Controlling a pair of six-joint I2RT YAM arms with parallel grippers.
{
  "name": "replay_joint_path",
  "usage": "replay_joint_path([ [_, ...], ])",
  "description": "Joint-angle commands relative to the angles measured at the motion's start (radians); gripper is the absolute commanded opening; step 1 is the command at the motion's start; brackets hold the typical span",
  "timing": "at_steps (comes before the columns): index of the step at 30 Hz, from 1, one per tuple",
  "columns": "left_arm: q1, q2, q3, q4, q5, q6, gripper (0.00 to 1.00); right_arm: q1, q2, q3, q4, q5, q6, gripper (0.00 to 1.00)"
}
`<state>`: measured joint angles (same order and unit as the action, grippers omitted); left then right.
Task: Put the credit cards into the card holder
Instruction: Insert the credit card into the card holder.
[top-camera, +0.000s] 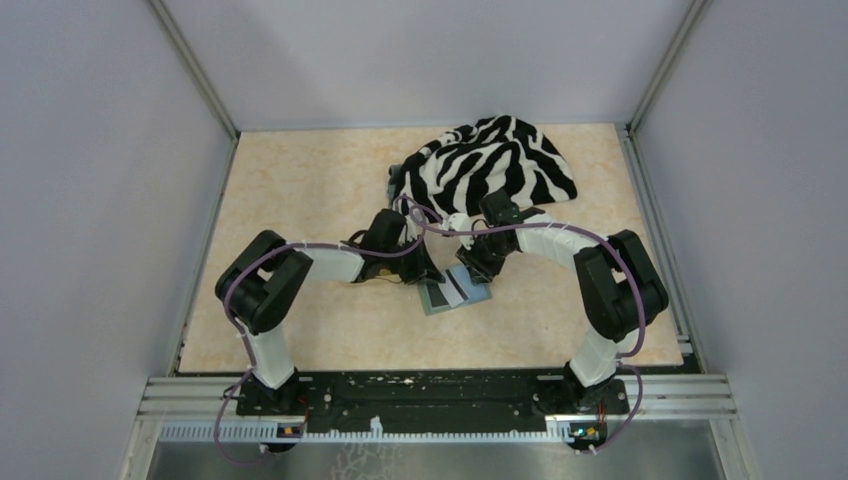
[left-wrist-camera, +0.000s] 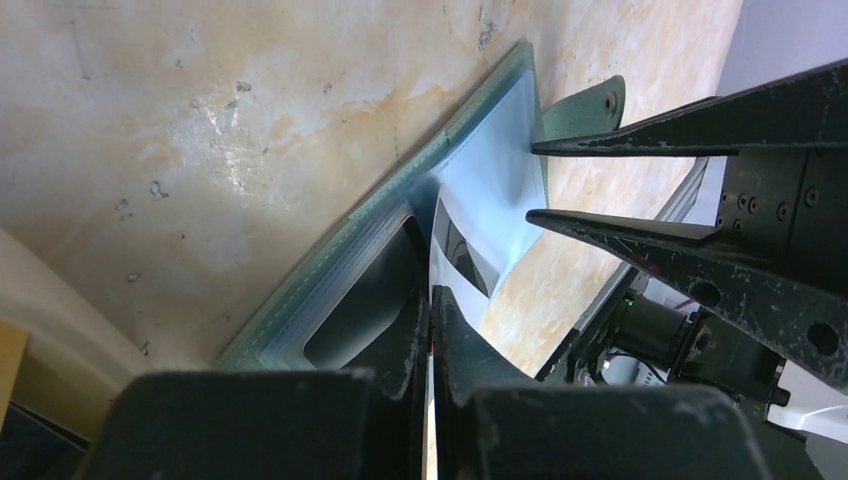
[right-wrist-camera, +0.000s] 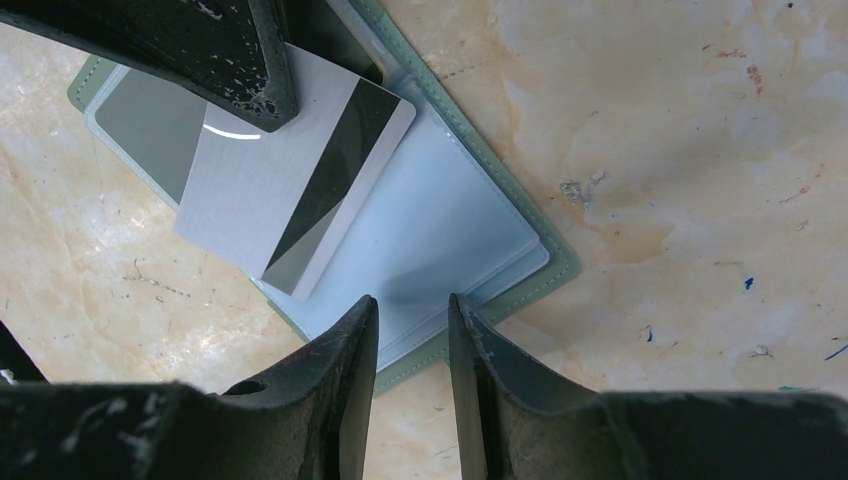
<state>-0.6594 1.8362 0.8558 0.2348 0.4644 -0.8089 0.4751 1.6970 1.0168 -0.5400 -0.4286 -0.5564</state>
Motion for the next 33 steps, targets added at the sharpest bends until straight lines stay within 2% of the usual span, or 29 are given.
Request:
replay_joint_path([
  [1, -0.002, 0.051, 0.035, -0.156, -0.049, 0.057, 0.03, 0.003, -0.002, 0.042, -0.004, -0.015, 0.007, 0.33],
  [14, -0.002, 0.076, 0.102, -0.326, -0.071, 0.072, 0.05, 0.011, -0.006, 0.043, -0.003, -0.015, 0.008, 0.33],
  [33, -0.002, 0.145, 0.199, -0.409, -0.018, 0.113, 0.06, 0.029, -0.009, 0.041, -0.001, -0.006, 0.008, 0.33],
])
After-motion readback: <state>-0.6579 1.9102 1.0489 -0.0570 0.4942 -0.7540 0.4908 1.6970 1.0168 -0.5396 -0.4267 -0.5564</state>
